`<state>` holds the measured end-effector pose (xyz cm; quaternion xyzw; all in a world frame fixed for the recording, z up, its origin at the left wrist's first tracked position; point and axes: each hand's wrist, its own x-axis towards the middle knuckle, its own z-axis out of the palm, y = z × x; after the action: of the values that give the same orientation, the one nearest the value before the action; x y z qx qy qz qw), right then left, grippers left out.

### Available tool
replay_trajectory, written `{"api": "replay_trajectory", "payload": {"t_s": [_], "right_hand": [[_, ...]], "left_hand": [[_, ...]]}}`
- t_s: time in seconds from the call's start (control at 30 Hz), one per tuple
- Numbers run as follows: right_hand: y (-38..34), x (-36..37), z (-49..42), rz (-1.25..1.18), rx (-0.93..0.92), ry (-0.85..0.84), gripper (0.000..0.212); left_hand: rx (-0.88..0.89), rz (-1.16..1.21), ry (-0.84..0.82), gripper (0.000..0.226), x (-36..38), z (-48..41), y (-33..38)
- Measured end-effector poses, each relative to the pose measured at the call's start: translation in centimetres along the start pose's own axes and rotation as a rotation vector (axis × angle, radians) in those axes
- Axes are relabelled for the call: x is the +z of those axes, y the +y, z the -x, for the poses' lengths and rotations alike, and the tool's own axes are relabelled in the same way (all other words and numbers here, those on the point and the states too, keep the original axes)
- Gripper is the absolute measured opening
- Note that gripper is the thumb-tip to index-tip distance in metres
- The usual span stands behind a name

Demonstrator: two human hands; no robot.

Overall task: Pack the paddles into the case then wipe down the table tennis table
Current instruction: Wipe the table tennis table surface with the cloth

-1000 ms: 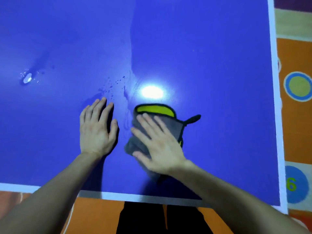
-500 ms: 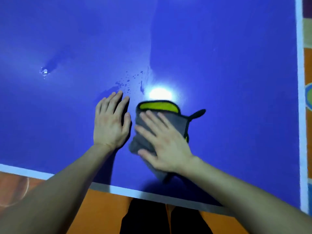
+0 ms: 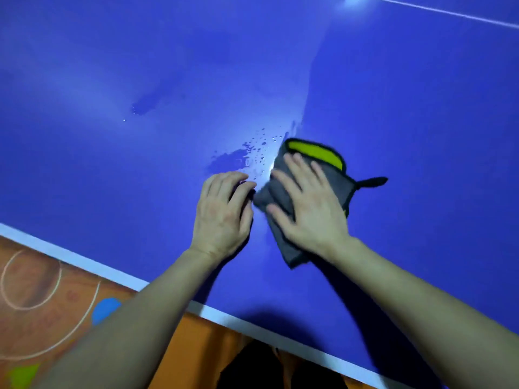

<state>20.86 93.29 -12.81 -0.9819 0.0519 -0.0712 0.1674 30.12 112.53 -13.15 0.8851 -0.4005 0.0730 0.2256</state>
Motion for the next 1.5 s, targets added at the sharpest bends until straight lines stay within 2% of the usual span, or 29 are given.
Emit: {"api": "replay_trajectory", "payload": {"t_s": [0.1, 0.17, 0.2, 0.33, 0.4, 0.47, 0.57, 0.63, 0.67, 0.7, 0.8, 0.87, 0.9, 0.97, 1.03, 1.1, 1.13, 1.2, 1.27, 1.33, 1.4, 1.5], "right_hand": [[-0.7, -0.7, 3.2, -0.008, -0.417, -0.233, 0.066], [2.0, -1.1, -0.6, 0.039, -0.482, -0.250, 0.065], [3.5, -1.2, -3.7, 0.067, -0.408, -0.198, 0.066], [6.7, -1.1, -12.7, 0.114, 0.195, 0.006, 0.071], [4.4, 0.1, -11.5, 0.083, 0.263, 0.053, 0.071], [-1.0, 0.8, -6.2, 0.033, 0.137, 0.056, 0.069], [-7.6, 1.6, 2.6, -0.053, -0.255, -0.175, 0.066], [-6.2, 1.3, 2.6, -0.063, -0.439, -0.264, 0.065], [-4.3, 1.3, 0.7, -0.060, -0.435, -0.245, 0.065], [-2.0, 1.1, -2.0, -0.046, -0.359, -0.188, 0.066], [4.4, -0.7, -10.6, 0.043, 0.079, -0.020, 0.070], [4.5, -0.5, -12.3, 0.069, 0.261, 0.023, 0.070], [2.9, 0.2, -11.5, 0.047, 0.286, 0.054, 0.069], [-3.0, 1.5, -6.6, -0.003, 0.176, 0.070, 0.066], [-8.1, 2.5, -0.3, -0.057, -0.090, -0.078, 0.063], [-8.4, 1.8, 1.8, -0.047, -0.306, -0.200, 0.061], [-6.6, 1.5, 0.9, -0.043, -0.329, -0.203, 0.060], [-1.7, 0.5, -2.7, -0.001, -0.158, -0.117, 0.061], [2.4, -1.1, -6.4, 0.051, 0.140, -0.016, 0.065], [3.0, -1.1, -7.5, 0.078, 0.356, 0.047, 0.067], [-0.5, 0.3, -5.7, 0.077, 0.451, 0.109, 0.066], [-9.8, 3.2, 0.1, 0.036, 0.353, 0.090, 0.063]], "left_hand": [[0.089, -0.028, -0.073, 0.023, -2.3, 2.6, -1.3], [0.136, -0.083, -0.141, 0.026, -3.8, 4.4, -3.3], [0.129, -0.111, -0.159, 0.027, -4.3, 5.1, -4.4], [0.031, -0.159, -0.173, 0.032, -4.8, 7.2, -6.7], [0.012, -0.145, -0.164, 0.034, -4.4, 7.8, -7.0], [-0.013, -0.115, -0.158, 0.033, -4.1, 7.8, -7.0], [-0.021, -0.116, -0.160, 0.033, -4.2, 7.6, -6.9], [-0.021, -0.114, -0.151, 0.033, -4.2, 7.7, -6.9], [-0.024, -0.112, -0.146, 0.033, -4.2, 7.7, -6.9], [-0.027, -0.109, -0.143, 0.032, -4.2, 7.7, -6.9], [-0.034, -0.101, -0.131, 0.031, -4.1, 7.7, -6.9], [-0.038, -0.101, -0.122, 0.031, -4.0, 7.6, -6.9], [-0.038, -0.099, -0.124, 0.030, -4.0, 7.6, -6.9], [-0.036, -0.095, -0.126, 0.030, -4.1, 7.6, -6.9], [-0.033, -0.096, -0.127, 0.030, -4.2, 7.6, -6.9], [-0.031, -0.096, -0.126, 0.030, -4.2, 7.6, -6.8], [-0.033, -0.097, -0.124, 0.030, -4.1, 7.7, -6.8], [-0.034, -0.097, -0.121, 0.030, -4.1, 7.6, -6.8], [-0.035, -0.097, -0.119, 0.030, -4.1, 7.6, -6.8], [-0.030, -0.100, -0.122, 0.030, -4.0, 7.7, -6.9], [-0.030, -0.097, -0.125, 0.030, -4.0, 7.7, -7.0], [-0.018, -0.090, -0.127, 0.031, -3.9, 7.7, -7.1]]}}
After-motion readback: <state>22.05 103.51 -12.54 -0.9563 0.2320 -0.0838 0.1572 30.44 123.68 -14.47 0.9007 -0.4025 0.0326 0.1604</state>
